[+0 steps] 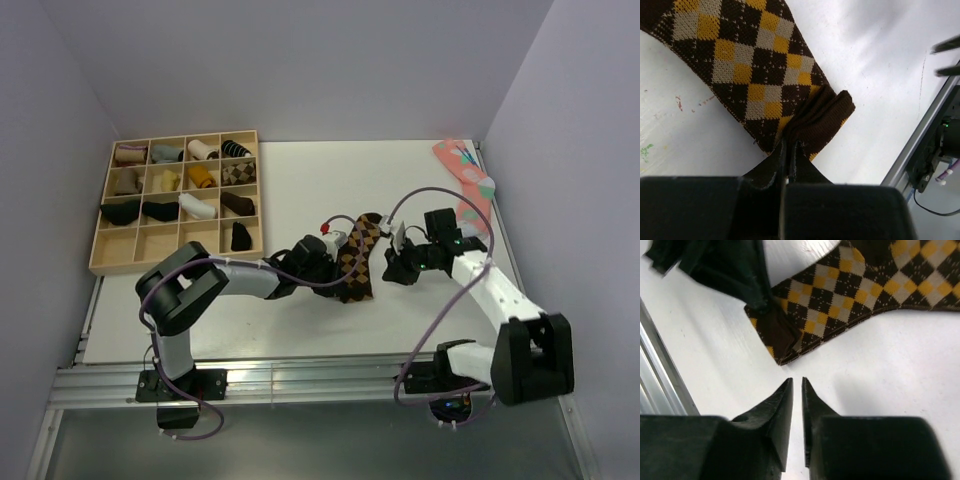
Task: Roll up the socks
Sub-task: Roll the sock at the center of the board.
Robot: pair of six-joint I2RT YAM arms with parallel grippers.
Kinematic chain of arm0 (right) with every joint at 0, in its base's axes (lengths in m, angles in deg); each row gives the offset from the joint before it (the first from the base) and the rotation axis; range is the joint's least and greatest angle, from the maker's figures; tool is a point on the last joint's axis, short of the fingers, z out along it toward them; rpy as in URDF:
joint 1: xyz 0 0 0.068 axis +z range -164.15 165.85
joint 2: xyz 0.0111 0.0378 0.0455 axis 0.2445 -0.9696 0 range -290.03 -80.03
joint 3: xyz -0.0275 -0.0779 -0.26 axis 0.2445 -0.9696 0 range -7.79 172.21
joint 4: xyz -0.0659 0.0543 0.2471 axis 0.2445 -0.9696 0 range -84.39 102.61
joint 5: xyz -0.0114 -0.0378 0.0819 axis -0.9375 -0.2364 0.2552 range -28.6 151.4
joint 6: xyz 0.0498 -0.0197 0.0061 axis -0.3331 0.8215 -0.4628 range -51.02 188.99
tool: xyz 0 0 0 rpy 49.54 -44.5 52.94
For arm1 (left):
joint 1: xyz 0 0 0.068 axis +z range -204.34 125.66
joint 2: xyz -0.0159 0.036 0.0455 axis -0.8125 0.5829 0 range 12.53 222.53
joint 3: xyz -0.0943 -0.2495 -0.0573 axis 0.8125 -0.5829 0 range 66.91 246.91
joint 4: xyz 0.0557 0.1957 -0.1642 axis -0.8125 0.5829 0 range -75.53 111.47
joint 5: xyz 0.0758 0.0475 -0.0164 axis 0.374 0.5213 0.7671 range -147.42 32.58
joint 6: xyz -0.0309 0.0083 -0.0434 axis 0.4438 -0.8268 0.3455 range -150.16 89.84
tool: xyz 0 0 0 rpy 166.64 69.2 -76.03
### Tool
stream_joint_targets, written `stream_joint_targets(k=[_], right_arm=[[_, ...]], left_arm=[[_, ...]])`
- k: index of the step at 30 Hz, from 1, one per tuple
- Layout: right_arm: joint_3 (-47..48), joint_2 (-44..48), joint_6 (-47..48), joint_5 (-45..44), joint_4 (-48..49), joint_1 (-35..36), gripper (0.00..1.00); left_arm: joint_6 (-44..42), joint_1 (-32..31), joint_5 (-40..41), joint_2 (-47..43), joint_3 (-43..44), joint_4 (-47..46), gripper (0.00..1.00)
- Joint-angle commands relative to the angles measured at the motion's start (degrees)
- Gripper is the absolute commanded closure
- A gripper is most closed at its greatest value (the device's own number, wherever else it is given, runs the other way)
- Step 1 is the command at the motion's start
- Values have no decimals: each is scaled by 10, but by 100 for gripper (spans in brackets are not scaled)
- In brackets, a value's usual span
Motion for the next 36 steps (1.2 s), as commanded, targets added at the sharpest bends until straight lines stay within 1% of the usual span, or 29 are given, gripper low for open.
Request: stream_joint_targets(k=[1,3,4,6,7,11,14,21,26,36], right_arm=[[-33,85,94,45,31,-3,75],[-54,106,109,35,37,11,73],[-60,119,114,26,45,35,71],[-79,126,120,-8,59,67,71],[-83,124,124,-17,63,96,70],[-87,93,149,-47,56,157,70],[-82,67,163,-60,52,184,70],[-113,63,184,-116,105,223,67],[-113,49,200,-127,113,227,68],[-129,32,214,-160,153,241,67]], left_arm=[[9,5,-38,15,18,55,100],[11,9,-51,22,22,59,100],[11,10,-52,25,29,66,100],[11,10,-60,33,34,72,100],[12,10,-61,35,40,78,100],[15,14,-72,40,47,82,100],[17,20,-85,45,49,82,100],[21,27,-111,58,56,89,100],[22,32,-127,71,55,85,100],[17,33,-136,77,61,86,100]])
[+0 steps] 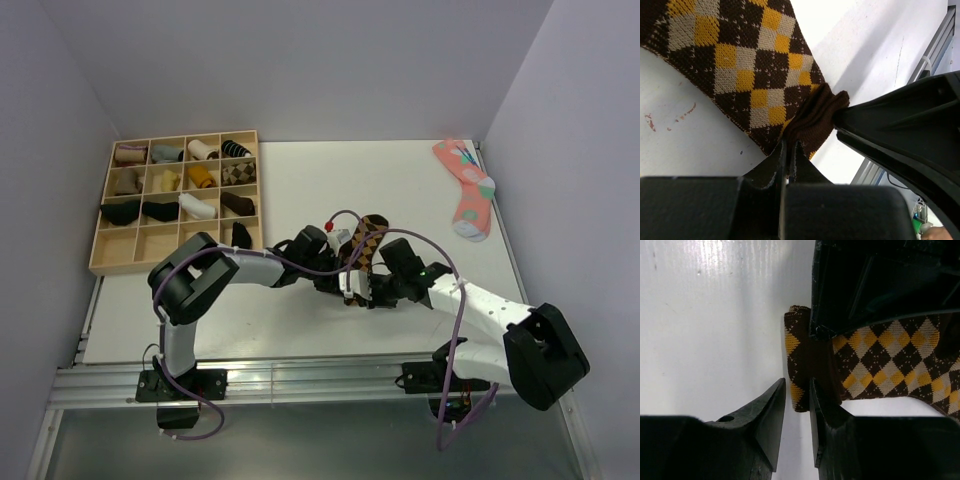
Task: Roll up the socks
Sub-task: Roll the sock at the center of the board.
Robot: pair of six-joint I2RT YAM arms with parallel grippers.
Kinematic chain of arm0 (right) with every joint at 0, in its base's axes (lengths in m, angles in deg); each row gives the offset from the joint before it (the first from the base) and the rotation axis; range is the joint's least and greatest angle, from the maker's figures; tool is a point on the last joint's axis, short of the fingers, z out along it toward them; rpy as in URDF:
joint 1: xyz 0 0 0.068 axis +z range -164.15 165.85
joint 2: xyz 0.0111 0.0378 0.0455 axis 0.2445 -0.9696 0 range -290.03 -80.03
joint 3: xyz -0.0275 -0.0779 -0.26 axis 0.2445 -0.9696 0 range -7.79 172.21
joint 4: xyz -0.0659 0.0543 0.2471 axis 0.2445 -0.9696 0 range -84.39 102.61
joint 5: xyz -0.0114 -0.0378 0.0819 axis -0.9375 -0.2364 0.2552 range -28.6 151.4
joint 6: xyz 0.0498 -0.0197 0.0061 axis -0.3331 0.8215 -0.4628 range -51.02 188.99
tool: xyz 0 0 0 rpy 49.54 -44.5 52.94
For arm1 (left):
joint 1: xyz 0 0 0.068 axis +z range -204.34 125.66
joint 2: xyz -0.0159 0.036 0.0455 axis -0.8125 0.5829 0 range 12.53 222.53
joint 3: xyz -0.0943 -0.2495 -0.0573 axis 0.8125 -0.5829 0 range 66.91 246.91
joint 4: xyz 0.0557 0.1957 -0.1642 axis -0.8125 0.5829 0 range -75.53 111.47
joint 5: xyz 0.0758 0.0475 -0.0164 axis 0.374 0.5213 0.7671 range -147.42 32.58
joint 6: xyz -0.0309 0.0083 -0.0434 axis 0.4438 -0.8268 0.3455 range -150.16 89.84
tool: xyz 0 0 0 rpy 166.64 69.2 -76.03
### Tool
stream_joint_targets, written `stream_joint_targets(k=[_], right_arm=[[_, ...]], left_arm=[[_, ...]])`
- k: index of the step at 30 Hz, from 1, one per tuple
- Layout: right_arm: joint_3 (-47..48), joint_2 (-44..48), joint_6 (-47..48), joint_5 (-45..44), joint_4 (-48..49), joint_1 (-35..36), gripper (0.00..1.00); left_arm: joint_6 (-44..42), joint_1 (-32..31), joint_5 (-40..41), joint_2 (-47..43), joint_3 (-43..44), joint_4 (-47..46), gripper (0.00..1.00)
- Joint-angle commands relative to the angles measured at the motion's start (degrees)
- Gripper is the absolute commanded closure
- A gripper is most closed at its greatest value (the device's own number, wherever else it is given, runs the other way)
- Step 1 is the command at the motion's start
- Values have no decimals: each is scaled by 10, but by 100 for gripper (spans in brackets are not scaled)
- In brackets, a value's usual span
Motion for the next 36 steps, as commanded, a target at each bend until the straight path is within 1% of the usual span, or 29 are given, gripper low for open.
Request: stream_joint_targets(k=[1,5,7,11,16,18,21,27,30,32,34,35,36], right_arm=[[-6,-9,17,-20,37,9,67],[-20,-13,25,-38,60,17,62],[-25,-13,28,-45,74,20,57],[-38,-18,40,-74,91,28,57],[-35,-26,39,-79,91,33,57],[-31,-33,36,-85,92,34,59],[-15,-51,26,-88,79,34,69],[11,-72,1,-80,42,34,81],[22,-72,-13,-61,14,33,86],[27,-71,-22,-44,-8,30,87],[37,-72,-31,-29,-32,24,88],[41,-75,-33,-9,-41,21,88],[46,-77,-35,2,-60,12,89]], left_arm=[[-14,-4,-2,24,4,45,100],[-17,-2,-5,27,7,47,100],[-20,-2,-6,27,7,48,100],[-22,1,-8,26,5,48,100],[-22,5,-15,25,1,42,100],[-22,7,-23,26,1,39,100],[-18,10,-35,24,-2,32,99],[-6,16,-48,17,-9,17,100],[8,16,-35,0,-23,-1,100],[30,17,-16,-18,-35,-17,96],[55,16,-1,-32,-54,-43,97],[65,15,21,-48,-61,-53,94],[79,15,35,-58,-77,-68,93]])
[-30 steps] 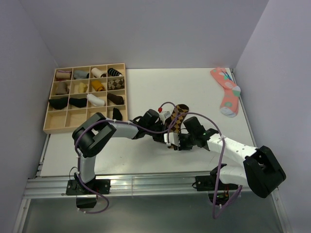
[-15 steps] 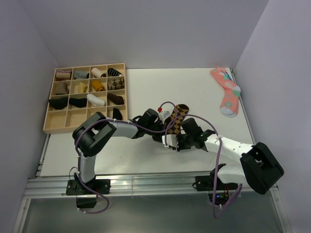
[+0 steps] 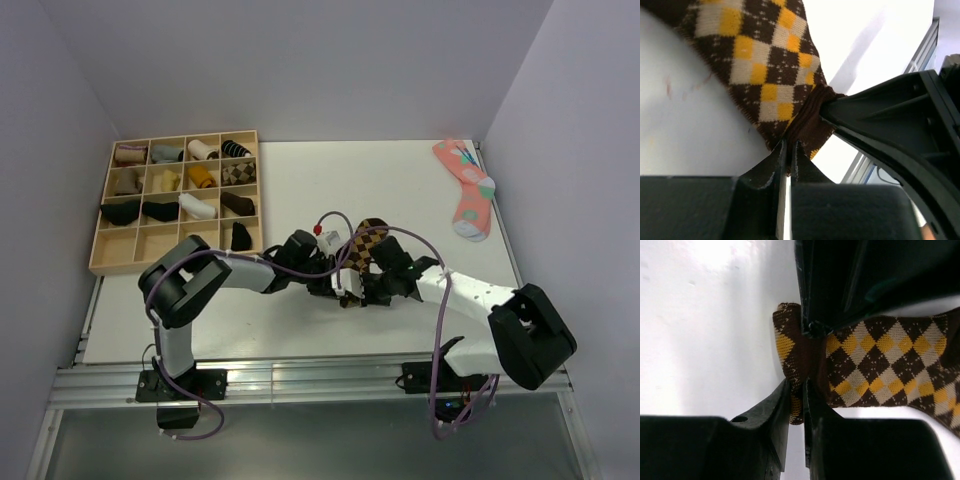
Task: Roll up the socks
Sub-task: Roll the sock at the center of the board.
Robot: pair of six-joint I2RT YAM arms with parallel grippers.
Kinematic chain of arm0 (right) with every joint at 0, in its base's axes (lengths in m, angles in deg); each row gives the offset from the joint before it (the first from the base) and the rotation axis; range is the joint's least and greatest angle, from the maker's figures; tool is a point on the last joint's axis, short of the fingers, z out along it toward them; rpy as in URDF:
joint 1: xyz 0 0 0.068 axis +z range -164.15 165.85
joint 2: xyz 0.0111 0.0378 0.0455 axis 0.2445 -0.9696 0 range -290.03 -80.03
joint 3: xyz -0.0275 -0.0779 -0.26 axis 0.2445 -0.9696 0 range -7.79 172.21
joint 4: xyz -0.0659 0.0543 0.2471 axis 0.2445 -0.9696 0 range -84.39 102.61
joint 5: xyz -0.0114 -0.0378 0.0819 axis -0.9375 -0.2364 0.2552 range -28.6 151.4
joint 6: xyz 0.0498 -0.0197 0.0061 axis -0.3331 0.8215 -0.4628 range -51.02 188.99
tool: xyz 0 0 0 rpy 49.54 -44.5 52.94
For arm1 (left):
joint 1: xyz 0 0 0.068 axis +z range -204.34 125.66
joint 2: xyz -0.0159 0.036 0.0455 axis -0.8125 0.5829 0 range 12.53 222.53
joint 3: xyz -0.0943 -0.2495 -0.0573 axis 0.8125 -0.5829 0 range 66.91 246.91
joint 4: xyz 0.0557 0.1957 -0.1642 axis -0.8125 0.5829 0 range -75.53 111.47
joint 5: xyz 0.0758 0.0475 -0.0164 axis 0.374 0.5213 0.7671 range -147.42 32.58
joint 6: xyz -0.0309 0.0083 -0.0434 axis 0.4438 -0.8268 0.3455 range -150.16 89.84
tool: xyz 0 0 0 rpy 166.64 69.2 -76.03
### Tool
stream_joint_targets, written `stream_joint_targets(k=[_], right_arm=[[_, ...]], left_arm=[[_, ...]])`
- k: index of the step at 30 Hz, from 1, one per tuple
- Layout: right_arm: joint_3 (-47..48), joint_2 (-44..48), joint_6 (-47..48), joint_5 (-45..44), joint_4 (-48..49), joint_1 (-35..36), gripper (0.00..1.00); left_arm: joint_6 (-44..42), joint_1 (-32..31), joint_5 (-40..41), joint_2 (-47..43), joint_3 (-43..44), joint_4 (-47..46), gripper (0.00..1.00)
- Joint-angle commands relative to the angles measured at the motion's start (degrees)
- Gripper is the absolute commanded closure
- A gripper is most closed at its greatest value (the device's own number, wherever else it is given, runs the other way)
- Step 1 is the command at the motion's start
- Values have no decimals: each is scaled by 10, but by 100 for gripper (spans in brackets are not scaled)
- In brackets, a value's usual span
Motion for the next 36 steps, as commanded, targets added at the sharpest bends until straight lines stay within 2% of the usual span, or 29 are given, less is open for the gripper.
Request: stream_joint_targets(k=[1,9,16,18,22,25,27,32,36], right_arm=[[32,-17,-26,48,-85,-21,89],[92,-75,-32,116,-165,-81,92],[176,-190,6,158,-281,-122,93],[196,-206,24,164,-316,-134,93],[220,-243,43,164,-354,-146,93],[236,-267,52,168,-378,-156,93],[248,-282,49,170,-391,-160,93],[287,-348,45,179,-428,-176,93],[318,-380,26,182,-441,-191,94]], left_arm=[[43,-1,76,-60,-41,-33,91],[75,-22,206,-139,-117,-91,87],[59,-41,258,-149,-128,-104,84],[53,-43,261,-142,-125,-101,81],[43,-47,296,-146,-134,-114,63],[15,-55,298,-156,-149,-144,59],[-21,-70,333,-159,-156,-163,59],[-101,-125,378,-164,-189,-268,58],[-132,-143,359,-168,-218,-353,55]])
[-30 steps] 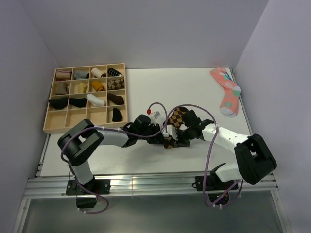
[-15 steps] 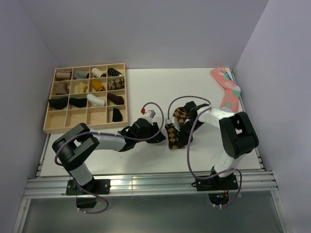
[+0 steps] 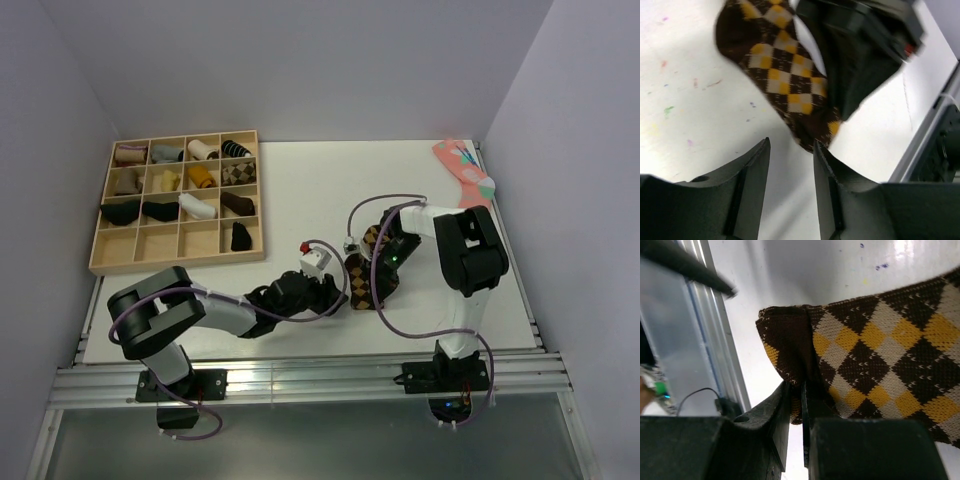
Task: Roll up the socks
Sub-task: Roll the sock at the center of the board.
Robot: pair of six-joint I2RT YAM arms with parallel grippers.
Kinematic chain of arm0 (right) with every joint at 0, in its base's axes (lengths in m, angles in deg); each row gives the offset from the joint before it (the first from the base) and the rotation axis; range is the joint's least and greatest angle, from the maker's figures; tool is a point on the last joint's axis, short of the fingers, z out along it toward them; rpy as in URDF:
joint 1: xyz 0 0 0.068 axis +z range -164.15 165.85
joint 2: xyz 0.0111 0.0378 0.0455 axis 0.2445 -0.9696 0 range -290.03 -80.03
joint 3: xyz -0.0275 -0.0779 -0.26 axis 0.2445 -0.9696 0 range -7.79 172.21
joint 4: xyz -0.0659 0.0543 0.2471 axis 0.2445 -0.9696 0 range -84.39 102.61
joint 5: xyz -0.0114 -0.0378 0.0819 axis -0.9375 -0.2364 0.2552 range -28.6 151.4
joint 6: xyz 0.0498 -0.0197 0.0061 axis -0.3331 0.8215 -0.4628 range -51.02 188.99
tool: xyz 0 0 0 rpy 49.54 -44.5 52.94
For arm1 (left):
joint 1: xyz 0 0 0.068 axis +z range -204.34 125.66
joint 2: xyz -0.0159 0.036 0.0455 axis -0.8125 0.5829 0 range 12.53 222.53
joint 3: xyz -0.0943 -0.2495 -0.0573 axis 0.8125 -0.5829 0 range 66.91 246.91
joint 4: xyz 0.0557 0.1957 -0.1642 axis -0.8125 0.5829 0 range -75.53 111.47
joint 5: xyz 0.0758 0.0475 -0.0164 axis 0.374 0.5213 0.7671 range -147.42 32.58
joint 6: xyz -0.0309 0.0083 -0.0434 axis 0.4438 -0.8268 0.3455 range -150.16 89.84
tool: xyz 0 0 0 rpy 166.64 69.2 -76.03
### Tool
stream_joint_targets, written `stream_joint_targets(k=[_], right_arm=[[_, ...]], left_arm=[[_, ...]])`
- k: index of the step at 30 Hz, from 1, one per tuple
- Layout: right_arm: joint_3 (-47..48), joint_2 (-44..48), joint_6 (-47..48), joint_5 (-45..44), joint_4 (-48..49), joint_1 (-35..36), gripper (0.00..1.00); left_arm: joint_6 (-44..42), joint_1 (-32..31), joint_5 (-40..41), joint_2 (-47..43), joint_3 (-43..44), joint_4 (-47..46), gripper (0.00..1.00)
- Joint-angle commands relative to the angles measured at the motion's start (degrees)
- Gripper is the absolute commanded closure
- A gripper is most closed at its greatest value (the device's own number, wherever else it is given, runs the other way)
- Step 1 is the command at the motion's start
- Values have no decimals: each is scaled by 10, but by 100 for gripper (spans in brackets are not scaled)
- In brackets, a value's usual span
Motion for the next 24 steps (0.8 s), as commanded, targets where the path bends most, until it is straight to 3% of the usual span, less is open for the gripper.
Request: stream_joint_targets(k=[1,13,24], right_arm=[[24,-28,-7,-26,-21,-14,94],[54,-59,-52,-33,-28,-28,95],[59,-71,-53,-35,-41,-31,95]], left_arm=[[-64,-13,2,-17,-14,-117,52],[-148,-26,-100,46,38,-136,37],[-178,-25,-119,95,69,-128,36]])
